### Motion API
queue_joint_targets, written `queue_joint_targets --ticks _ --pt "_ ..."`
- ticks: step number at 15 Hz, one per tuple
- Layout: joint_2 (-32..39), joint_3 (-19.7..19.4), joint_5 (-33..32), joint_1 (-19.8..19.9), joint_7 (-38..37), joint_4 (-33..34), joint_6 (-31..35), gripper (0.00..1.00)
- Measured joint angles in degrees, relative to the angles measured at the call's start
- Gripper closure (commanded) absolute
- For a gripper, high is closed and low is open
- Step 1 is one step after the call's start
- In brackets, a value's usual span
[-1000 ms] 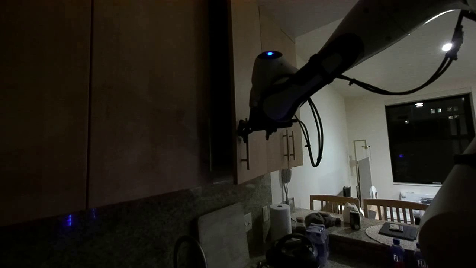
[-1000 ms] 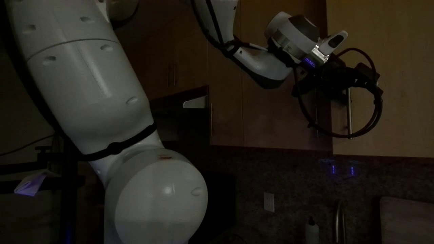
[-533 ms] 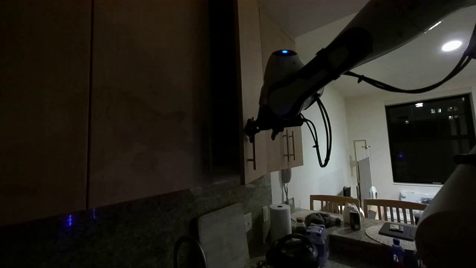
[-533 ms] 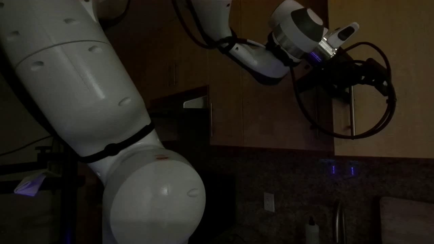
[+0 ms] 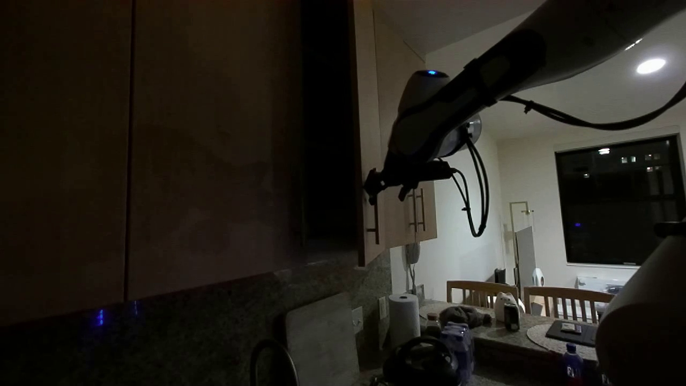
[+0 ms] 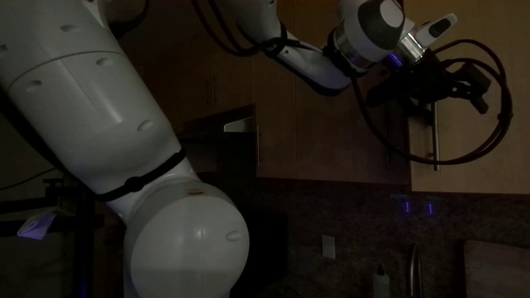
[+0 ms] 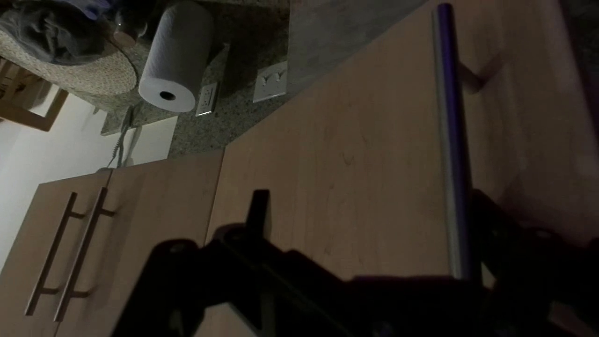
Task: Open the right door of the cabinet above the sink
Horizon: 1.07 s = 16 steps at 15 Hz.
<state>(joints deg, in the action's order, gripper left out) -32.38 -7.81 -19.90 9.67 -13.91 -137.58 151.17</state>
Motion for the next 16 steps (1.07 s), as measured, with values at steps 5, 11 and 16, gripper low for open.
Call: queue_joint_targets --ticks 5,11,16 --pt "-1.4 -4.1 5.7 -2.2 14.2 0.1 -1.6 0.0" --pt "-3.8 -10.4 10.9 -5.1 27.5 0.2 -5.0 0.0" --pt "-5.7 -14.6 13.1 -6.3 34.5 0.2 -7.0 0.0"
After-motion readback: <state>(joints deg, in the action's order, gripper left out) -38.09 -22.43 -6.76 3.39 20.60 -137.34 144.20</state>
